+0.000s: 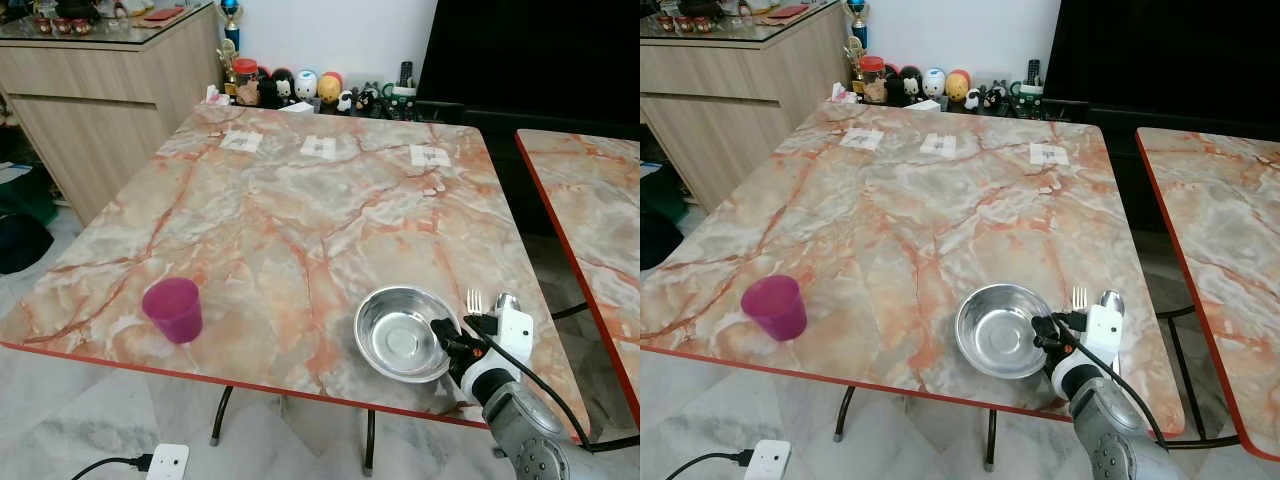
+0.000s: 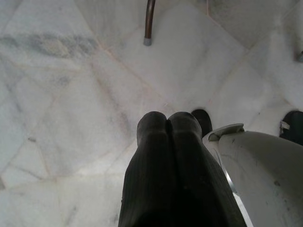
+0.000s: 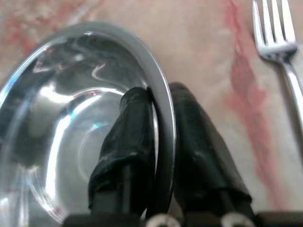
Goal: Setting the table
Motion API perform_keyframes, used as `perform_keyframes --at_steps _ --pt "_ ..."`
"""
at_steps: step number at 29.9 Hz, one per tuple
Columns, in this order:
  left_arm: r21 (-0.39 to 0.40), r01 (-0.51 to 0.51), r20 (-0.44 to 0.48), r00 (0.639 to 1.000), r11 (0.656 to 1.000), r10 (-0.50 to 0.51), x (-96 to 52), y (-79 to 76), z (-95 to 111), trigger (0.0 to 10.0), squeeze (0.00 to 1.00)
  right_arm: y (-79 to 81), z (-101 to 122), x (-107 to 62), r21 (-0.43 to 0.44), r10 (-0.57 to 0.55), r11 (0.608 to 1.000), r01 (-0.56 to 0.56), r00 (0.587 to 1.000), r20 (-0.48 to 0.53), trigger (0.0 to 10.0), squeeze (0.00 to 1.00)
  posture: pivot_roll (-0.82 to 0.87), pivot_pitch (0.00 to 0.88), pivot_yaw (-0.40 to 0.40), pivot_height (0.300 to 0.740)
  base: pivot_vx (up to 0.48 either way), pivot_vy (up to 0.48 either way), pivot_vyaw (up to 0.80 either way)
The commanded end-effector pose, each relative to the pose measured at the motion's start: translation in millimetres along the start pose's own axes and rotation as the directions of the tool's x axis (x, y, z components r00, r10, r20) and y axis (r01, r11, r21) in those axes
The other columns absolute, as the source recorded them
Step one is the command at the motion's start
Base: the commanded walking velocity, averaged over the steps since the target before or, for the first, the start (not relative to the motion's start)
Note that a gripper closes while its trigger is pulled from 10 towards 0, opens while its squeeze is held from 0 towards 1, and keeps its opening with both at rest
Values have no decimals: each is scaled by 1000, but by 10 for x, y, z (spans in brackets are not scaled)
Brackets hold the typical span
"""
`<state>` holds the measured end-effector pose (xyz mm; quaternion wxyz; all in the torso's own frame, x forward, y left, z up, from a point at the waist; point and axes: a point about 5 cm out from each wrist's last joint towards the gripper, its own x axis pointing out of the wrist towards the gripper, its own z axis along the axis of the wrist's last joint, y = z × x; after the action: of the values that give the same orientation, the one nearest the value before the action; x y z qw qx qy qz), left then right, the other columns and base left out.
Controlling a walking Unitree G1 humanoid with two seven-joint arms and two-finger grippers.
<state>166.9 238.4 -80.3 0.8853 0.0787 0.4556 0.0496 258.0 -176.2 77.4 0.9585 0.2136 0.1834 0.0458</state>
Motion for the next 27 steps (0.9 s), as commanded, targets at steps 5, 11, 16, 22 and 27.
perform_keyframes --at_steps 5,11,16,22,27 --pt "17 6 -24 1000 1000 -5 -9 11 -50 10000 0 -70 3 -7 -2 -55 998 55 998 20 0 0 46 11 -44 740 0 0 0" --pt "20 7 -26 1000 1000 -6 -8 8 -51 10000 0 -45 145 20 74 -97 994 85 977 188 0 0 41 8 -43 740 0 0 0" --pt "28 4 -25 1000 1000 -3 -8 9 -50 10000 0 179 468 12 114 -71 993 21 885 461 0 0 40 0 -36 740 0 0 0" --pt "36 -1 -27 1000 999 2 -10 12 -56 10000 0 266 514 12 100 -23 995 -30 870 493 10000 0 36 0 -32 740 0 0 0" --pt "63 1 -29 1000 998 1 -11 10 -63 10000 0 296 531 36 71 6 996 -49 861 508 10000 0 34 0 -33 740 0 -187 0"
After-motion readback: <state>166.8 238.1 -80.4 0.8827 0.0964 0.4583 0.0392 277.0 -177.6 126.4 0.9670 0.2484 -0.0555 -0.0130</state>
